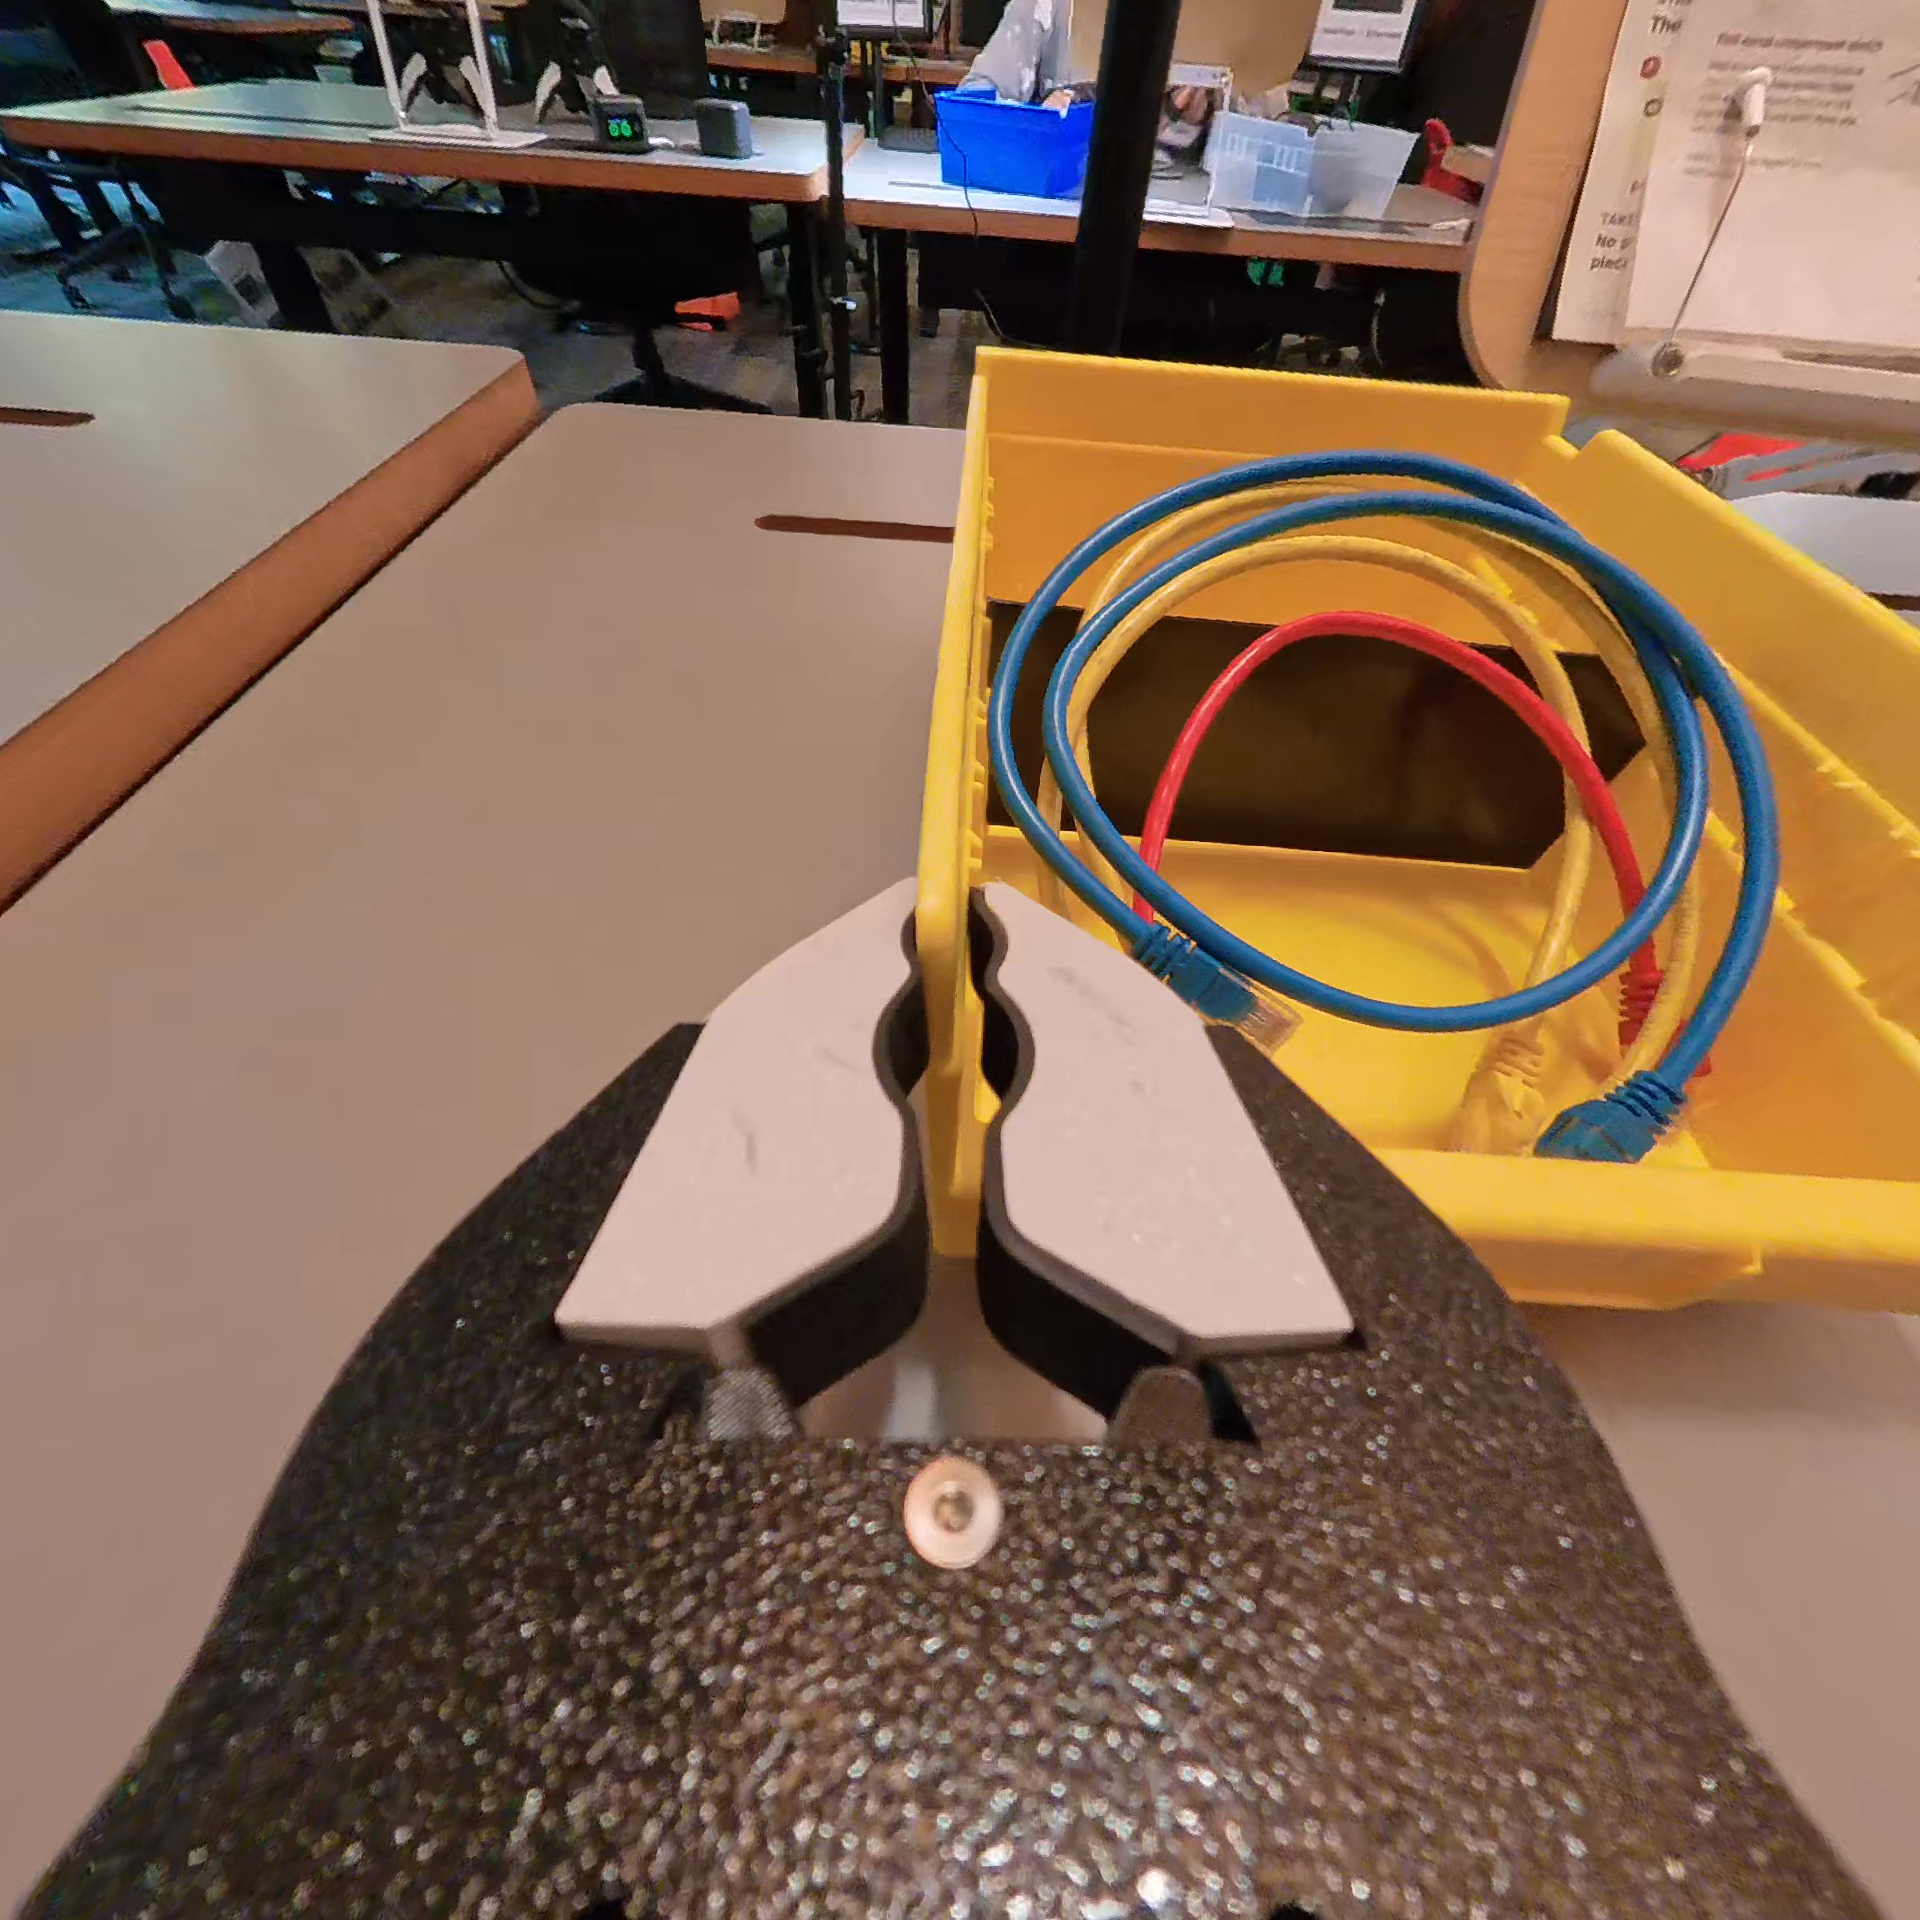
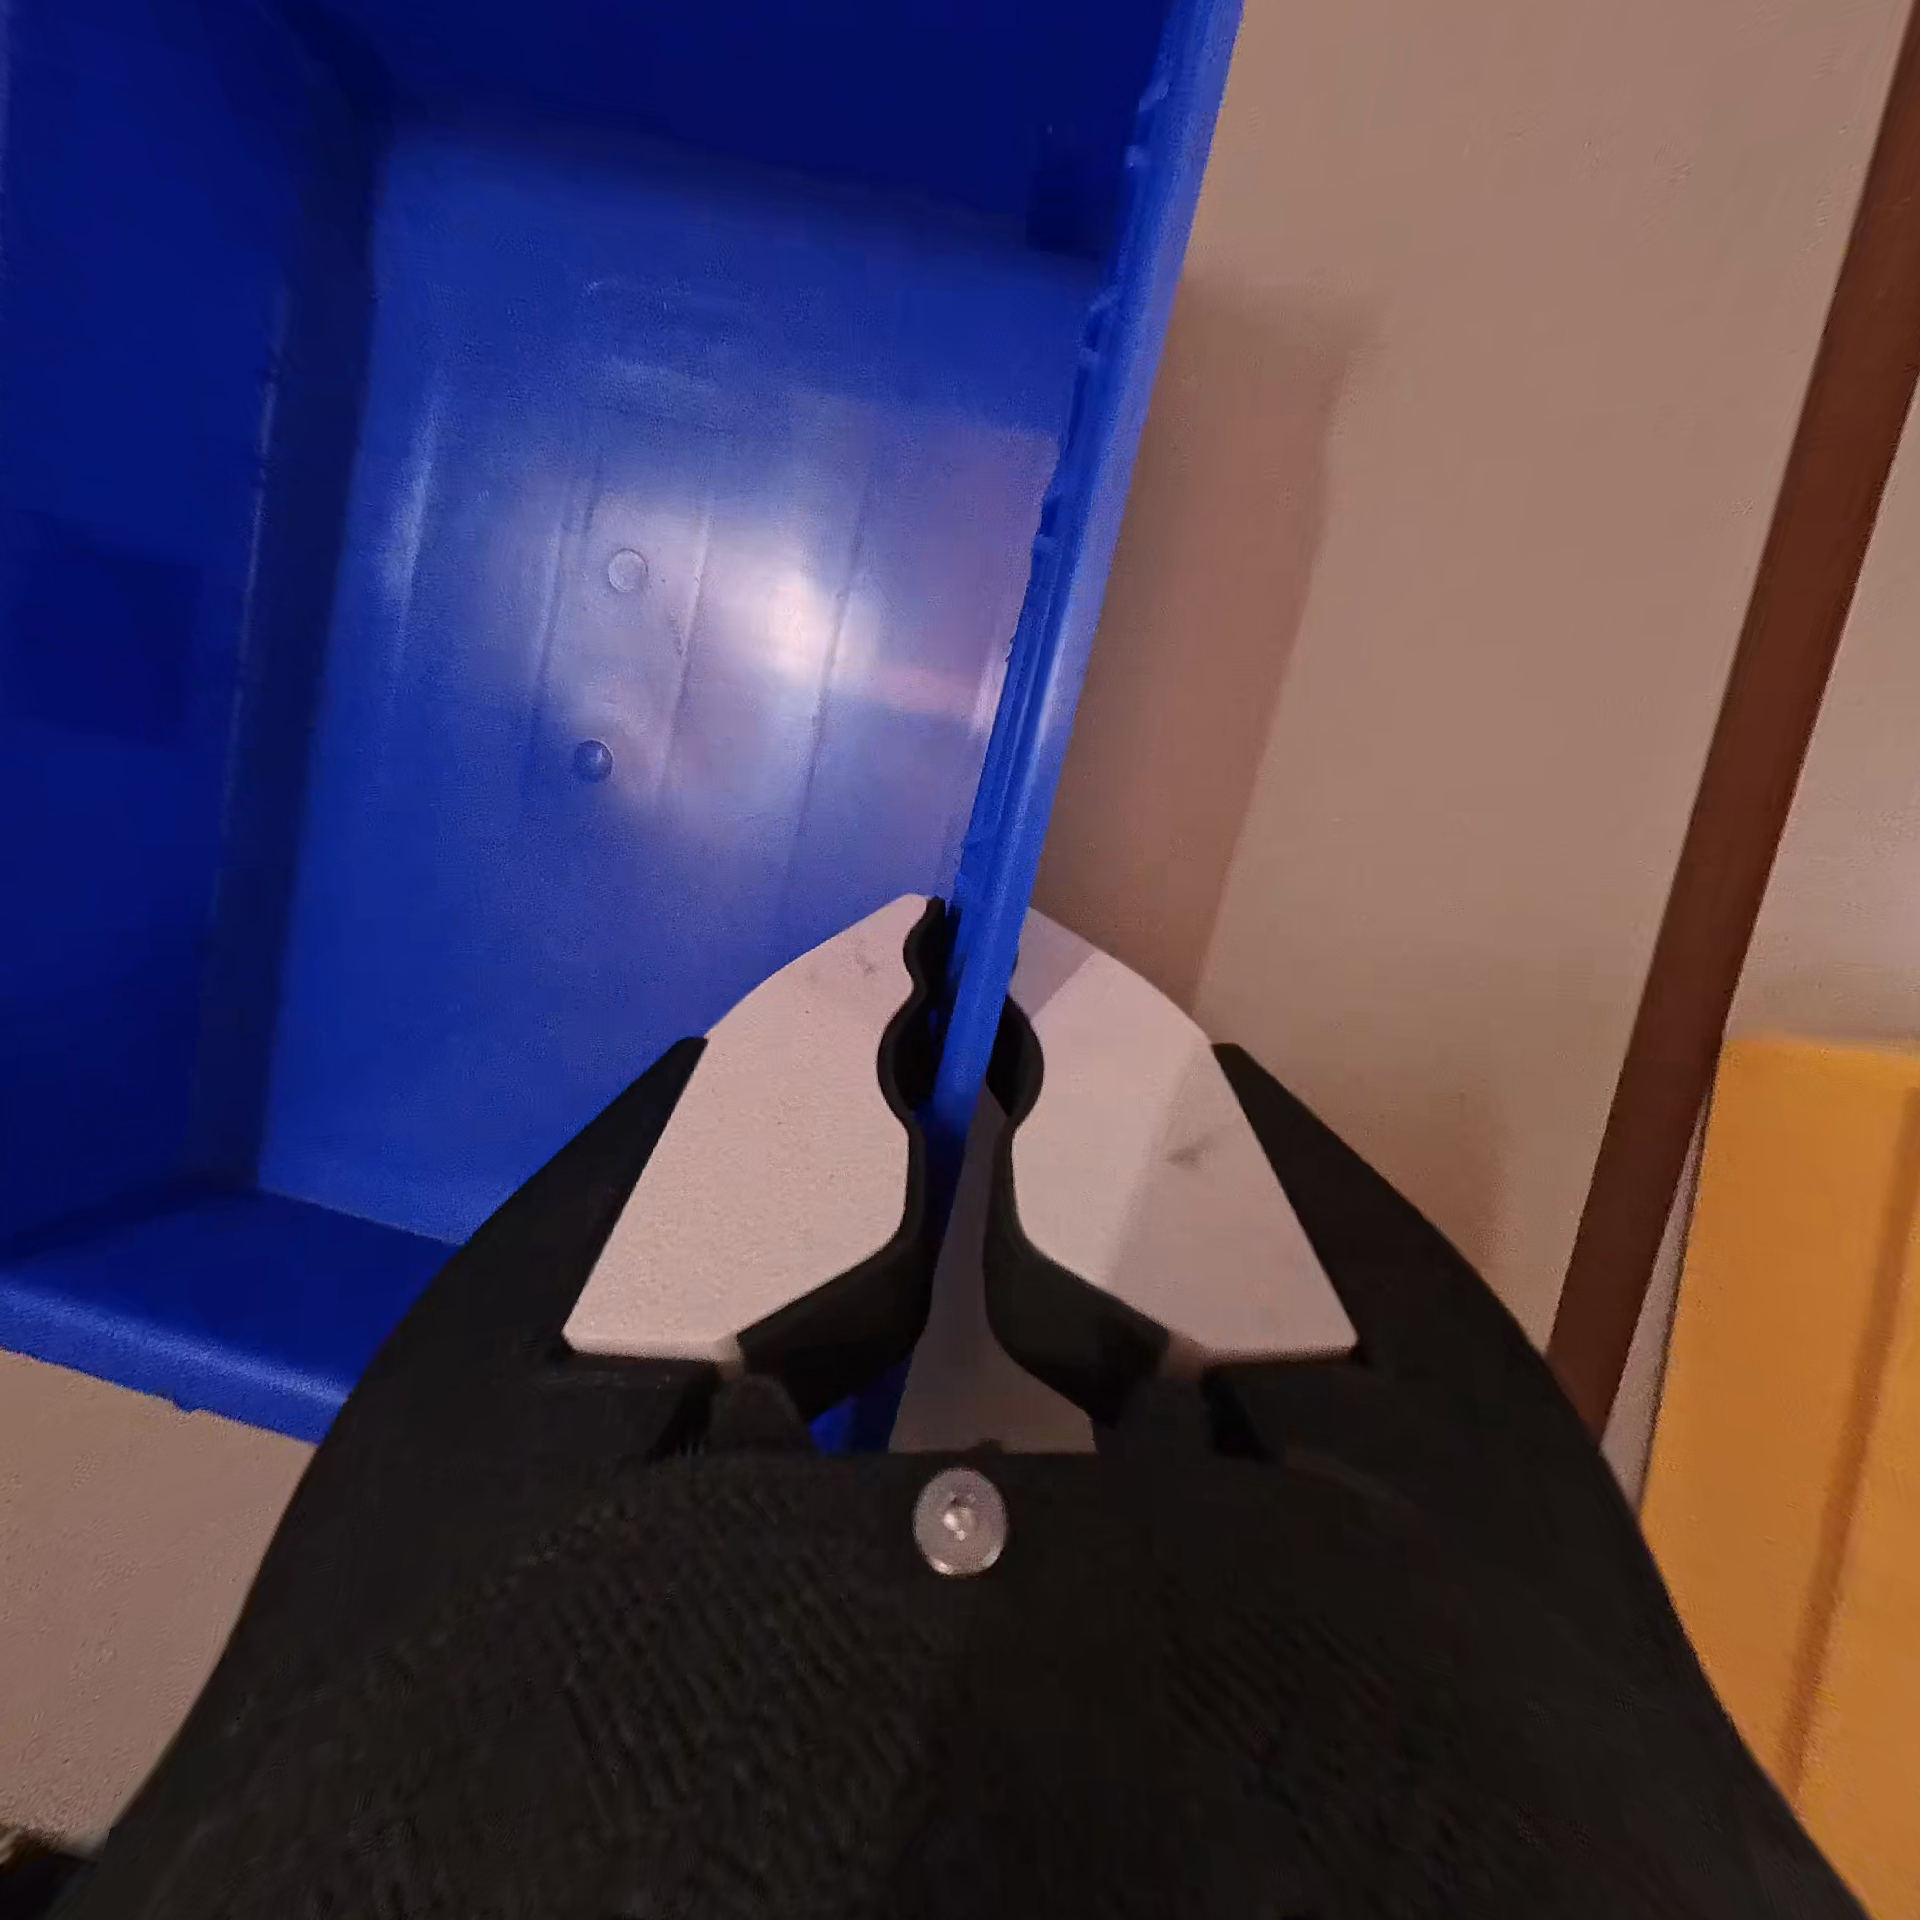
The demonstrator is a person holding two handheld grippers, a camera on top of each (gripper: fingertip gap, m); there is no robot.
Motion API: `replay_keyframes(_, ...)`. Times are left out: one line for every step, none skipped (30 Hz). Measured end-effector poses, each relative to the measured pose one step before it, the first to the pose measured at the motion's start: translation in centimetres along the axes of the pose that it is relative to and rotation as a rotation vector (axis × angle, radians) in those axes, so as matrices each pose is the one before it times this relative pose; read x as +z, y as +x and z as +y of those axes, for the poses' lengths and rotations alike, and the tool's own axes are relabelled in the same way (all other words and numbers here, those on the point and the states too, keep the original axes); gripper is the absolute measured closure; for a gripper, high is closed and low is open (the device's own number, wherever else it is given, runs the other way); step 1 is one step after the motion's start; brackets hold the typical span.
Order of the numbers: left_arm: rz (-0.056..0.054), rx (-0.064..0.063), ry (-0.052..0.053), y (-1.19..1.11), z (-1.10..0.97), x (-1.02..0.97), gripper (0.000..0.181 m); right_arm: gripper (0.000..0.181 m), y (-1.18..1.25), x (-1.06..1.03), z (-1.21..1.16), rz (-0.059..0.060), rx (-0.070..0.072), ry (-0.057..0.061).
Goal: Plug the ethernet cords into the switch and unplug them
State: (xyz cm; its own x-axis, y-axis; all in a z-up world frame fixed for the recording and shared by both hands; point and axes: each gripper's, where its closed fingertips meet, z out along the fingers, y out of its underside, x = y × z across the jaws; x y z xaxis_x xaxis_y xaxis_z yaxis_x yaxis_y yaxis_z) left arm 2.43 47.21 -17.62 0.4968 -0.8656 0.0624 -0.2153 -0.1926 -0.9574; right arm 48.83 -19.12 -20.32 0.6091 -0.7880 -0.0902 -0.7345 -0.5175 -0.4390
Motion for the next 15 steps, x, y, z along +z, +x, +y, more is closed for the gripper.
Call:
replay_keyframes(0.0055, -0.0054, -0.0024, -0.234, -0.085, 0.263, 0.177, 0.176, 0.112, 0.308, -0.899, 0.0067, -0.0374, 0.0286)
replay_keyframes(0.0020, -0.0052, -0.0023, -0.266, -0.078, 0.231, 0.177, 0.175, 0.207, 0.390, -0.711, 0.0158, -0.0381, 0.0167)
replay_keyframes(0.0027, 0.0019, -0.0025, -0.249, -0.083, 0.229, 0.176, 0.174, 0.311, 0.397, -0.647, 0.0242, -0.0433, 0.0191)
replay_keyframes(0.0014, 0.0064, -0.0037, -0.258, -0.071, 0.207, 0.176, 0.174, 0.368, 0.327, -0.604, 0.0294, -0.0371, 0.0253)
replay_keyframes(-0.0030, 0.0065, -0.0046, -0.294, -0.067, 0.196, 0.176, 0.174, 0.157, 0.242, -0.336, 0.0108, -0.0131, 0.0046)
replay_keyframes(-0.0049, 0.0036, -0.0041, -0.276, -0.071, 0.199, 0.175, 0.174, 0.010, 0.162, -0.396, -0.0039, 0.0081, 0.0097)
replay_keyframes(-0.0047, -0.0011, -0.0027, -0.212, -0.054, 0.167, 0.175, 0.174, 0.047, 0.067, -0.411, 0.0013, 0.0017, 0.0235)
replay_keyframes(-0.0039, -0.0024, -0.0012, -0.144, -0.060, 0.143, 0.175, 0.174, 0.161, -0.045, -0.426, 0.0077, -0.0010, 0.0304)
replay_keyframes(-0.0028, -0.0005, -0.0003, -0.070, -0.033, 0.106, 0.175, 0.174, 0.206, -0.096, -0.344, 0.0085, 0.0027, 0.0281)
replay_keyframes(-0.0014, -0.0002, 0.0005, -0.031, -0.024, 0.056, 0.175, 0.174, 0.172, -0.146, -0.315, 0.0054, 0.0018, 0.0312)
replay_keyframes(-0.0012, -0.0026, 0.0013, 0.004, -0.014, 0.034, 0.175, 0.174, 0.115, -0.144, -0.175, 0.0006, 0.0013, 0.0218)
replay_keyframes(-0.0025, -0.0041, 0.0016, 0.008, -0.005, -0.003, 0.175, 0.174, 0.092, -0.096, -0.071, -0.0005, -0.0028, 0.0115)
replay_keyframes(-0.0026, -0.0034, 0.0014, 0.018, -0.001, -0.039, 0.175, 0.172, 0.199, -0.090, 0.077, 0.0108, -0.0152, 0.0037)
replay_keyframes(-0.0018, -0.0028, 0.0022, 0.018, 0.010, -0.035, 0.175, 0.169, 0.320, -0.161, 0.039, 0.0207, -0.0219, 0.0061)
replay_keyframes(-0.0032, -0.0029, 0.0017, 0.010, 0.009, -0.047, 0.175, 0.168, 0.329, -0.272, -0.233, 0.0233, -0.0274, 0.0227)
